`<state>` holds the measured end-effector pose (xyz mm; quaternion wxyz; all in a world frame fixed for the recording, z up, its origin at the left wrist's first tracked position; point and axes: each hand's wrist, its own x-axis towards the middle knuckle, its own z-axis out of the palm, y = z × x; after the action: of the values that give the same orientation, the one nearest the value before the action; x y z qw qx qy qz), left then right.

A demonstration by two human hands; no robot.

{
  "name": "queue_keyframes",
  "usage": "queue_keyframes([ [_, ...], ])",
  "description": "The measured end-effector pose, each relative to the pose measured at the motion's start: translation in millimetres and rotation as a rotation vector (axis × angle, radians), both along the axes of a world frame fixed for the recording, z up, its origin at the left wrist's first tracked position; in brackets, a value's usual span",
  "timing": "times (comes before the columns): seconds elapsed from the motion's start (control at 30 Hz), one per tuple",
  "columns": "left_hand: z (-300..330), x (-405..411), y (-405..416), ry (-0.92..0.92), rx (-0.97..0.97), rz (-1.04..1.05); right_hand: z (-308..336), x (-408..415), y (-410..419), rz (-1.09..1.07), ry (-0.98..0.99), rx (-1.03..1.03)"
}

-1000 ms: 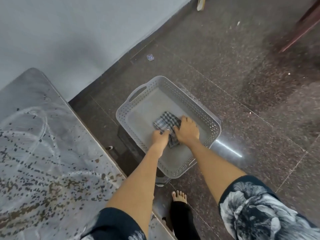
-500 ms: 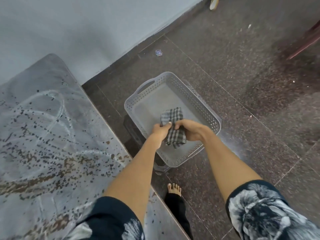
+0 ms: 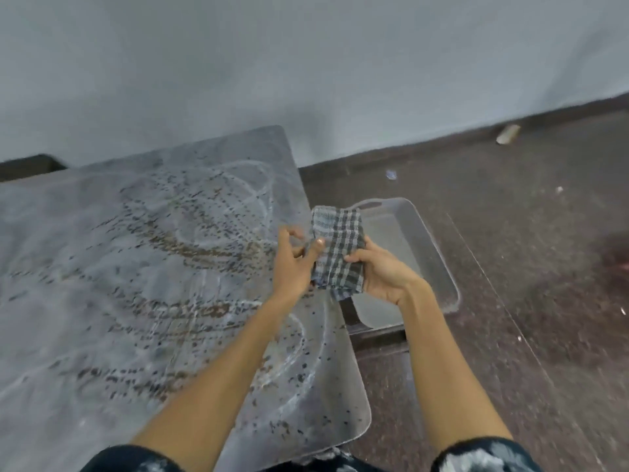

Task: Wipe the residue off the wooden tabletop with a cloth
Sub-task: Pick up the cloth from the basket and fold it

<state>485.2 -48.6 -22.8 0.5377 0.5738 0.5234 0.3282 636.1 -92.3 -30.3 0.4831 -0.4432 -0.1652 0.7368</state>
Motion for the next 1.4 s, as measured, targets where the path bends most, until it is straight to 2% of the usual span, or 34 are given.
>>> queue_keyframes([
  [0.07,9.6,-37.5,-3.6,-0.001,0.066,0.078,15.2,-37.2,8.1,0.073,0.013,0.030],
  [0.33,27.9,-195.3,-23.9,0.045,0.130,0.408,42.3,-194.8,37.0,0.378,0.005,0.083],
  [0.63,34.2,-407.3,-91.1,-0.083,0.033,0.711,32.7,-425.4,10.0,0.628,0.010,0.132],
  [0.73,33.6,-469.1,-109.9,-0.115,-0.019,0.767,31.6,-488.9,-2.9,0.697,-0.010,0.146],
  [0.9,34.0,-554.2,-136.4,-0.058,-0.056,0.789,39.6,-573.6,-16.1,0.798,0.023,0.137],
  [1.03,29.7,-604.0,-141.8,-0.136,-0.146,0.867,42.5,-621.1,-10.1,0.860,0.019,0.117],
  [1.27,23.3,-673.3,-138.3,-0.314,-0.114,0.931,28.4,-705.0,6.8,0.928,0.012,0.076],
  [1.4,19.4,-725.9,-124.7,-0.328,-0.108,0.990,20.5,-765.5,27.3,0.967,-0.002,0.068],
])
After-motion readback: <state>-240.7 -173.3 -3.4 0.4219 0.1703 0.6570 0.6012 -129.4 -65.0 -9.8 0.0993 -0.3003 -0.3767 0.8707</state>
